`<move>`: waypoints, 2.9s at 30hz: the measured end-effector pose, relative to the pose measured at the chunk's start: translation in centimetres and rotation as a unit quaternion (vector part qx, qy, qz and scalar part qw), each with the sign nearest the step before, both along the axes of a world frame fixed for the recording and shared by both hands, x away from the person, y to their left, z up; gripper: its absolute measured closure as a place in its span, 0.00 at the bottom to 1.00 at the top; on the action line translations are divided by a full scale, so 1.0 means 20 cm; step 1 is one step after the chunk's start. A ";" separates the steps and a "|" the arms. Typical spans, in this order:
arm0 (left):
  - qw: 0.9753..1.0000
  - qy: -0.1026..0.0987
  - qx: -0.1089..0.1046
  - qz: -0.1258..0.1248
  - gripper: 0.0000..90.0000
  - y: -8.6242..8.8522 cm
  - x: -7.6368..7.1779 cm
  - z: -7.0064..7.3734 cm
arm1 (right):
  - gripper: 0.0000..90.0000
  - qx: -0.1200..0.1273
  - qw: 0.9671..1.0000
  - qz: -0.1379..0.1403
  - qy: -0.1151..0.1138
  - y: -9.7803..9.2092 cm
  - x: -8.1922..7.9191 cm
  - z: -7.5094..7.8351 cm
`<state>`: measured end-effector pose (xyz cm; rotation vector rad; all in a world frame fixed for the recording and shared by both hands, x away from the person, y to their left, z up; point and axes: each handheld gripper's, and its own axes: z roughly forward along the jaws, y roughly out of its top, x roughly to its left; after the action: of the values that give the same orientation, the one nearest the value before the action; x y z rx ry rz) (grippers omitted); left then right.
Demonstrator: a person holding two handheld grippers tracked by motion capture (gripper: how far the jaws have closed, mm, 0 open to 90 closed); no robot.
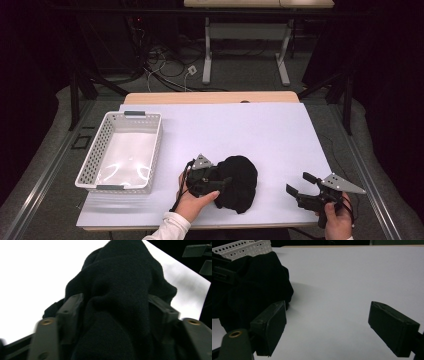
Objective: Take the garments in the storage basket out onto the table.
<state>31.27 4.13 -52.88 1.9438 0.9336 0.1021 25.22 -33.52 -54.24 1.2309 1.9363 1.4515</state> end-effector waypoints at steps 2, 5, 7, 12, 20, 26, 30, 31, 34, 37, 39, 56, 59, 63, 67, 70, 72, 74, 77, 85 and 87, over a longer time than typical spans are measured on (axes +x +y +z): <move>1.000 -0.002 -0.001 0.005 0.28 0.01 -0.01 0.01 | 0.16 0.000 1.000 0.000 0.000 0.00 0.00 0.00; 1.000 -0.004 -0.003 0.012 0.19 0.01 -0.01 0.02 | 0.16 -0.003 1.000 0.002 0.001 0.00 0.00 0.00; 1.000 -0.004 -0.007 0.011 0.17 0.02 -0.01 0.03 | 0.16 -0.005 1.000 0.001 -0.002 0.01 0.00 0.00; 1.000 -0.001 -0.009 0.010 0.05 0.02 -0.02 0.04 | 0.16 -0.025 1.000 0.006 -0.012 0.03 -0.01 0.01; 1.000 -0.003 -0.016 0.009 0.01 0.04 -0.02 0.06 | 0.16 -0.043 0.999 0.019 -0.021 0.08 -0.03 0.02; 1.000 -0.004 -0.028 0.010 0.01 0.06 -0.02 0.07 | 0.16 -0.048 0.998 0.023 -0.025 0.11 -0.04 0.03; 0.999 -0.003 -0.039 0.009 0.01 0.09 -0.02 0.08 | 0.16 -0.053 0.998 0.026 -0.027 0.13 -0.05 0.03; 0.999 -0.003 -0.041 0.007 0.01 0.10 -0.02 0.08 | 0.16 -0.058 0.997 0.030 -0.028 0.15 -0.04 0.03; 0.999 -0.001 -0.046 0.009 0.01 0.12 -0.02 0.09 | 0.16 -0.064 0.997 0.035 -0.027 0.16 -0.05 0.03; 0.999 -0.001 -0.048 0.013 0.01 0.14 -0.02 0.10 | 0.16 -0.068 0.996 0.049 -0.029 0.19 -0.05 0.03; 0.998 0.001 -0.056 0.015 0.01 0.16 -0.02 0.10 | 0.16 -0.074 0.995 0.052 -0.032 0.22 -0.05 0.04; 0.999 -0.018 -0.036 -0.008 0.01 0.20 -0.06 0.13 | 0.16 -0.085 0.993 0.085 -0.024 0.37 -0.10 0.08; 0.999 -0.031 -0.033 -0.004 0.01 0.22 -0.07 0.13 | 0.16 -0.086 0.991 0.094 -0.030 0.41 -0.10 0.09; 0.999 -0.030 -0.033 -0.001 0.01 0.24 -0.08 0.13 | 0.17 -0.084 0.991 0.104 -0.027 0.45 -0.10 0.09; 0.999 -0.027 -0.032 0.003 0.03 0.26 -0.09 0.13 | 0.17 -0.080 0.990 0.114 -0.026 0.48 -0.10 0.09; 0.999 -0.028 -0.030 0.000 0.03 0.27 -0.10 0.14 | 0.17 -0.079 0.989 0.120 -0.027 0.50 -0.10 0.09; 0.999 -0.027 -0.029 -0.001 0.03 0.28 -0.10 0.14 | 0.17 -0.077 0.989 0.123 -0.029 0.51 -0.09 0.10; 0.999 -0.026 -0.028 -0.003 0.03 0.28 -0.11 0.14 | 0.17 -0.077 0.989 0.127 -0.029 0.53 -0.09 0.10; 0.999 -0.028 -0.028 -0.005 0.03 0.29 -0.12 0.13 | 0.19 -0.080 0.987 0.134 -0.032 0.56 -0.08 0.11; 0.999 -0.028 -0.042 0.006 0.03 0.34 -0.12 0.12 | 0.29 -0.072 0.982 0.166 -0.053 0.70 -0.05 0.16; 0.999 -0.022 -0.044 0.006 0.03 0.34 -0.11 0.12 | 0.30 -0.071 0.981 0.172 -0.051 0.72 -0.04 0.16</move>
<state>29.02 10.97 -50.56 1.8489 0.9055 0.1084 24.47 -19.19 -51.00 0.7714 2.2160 1.4721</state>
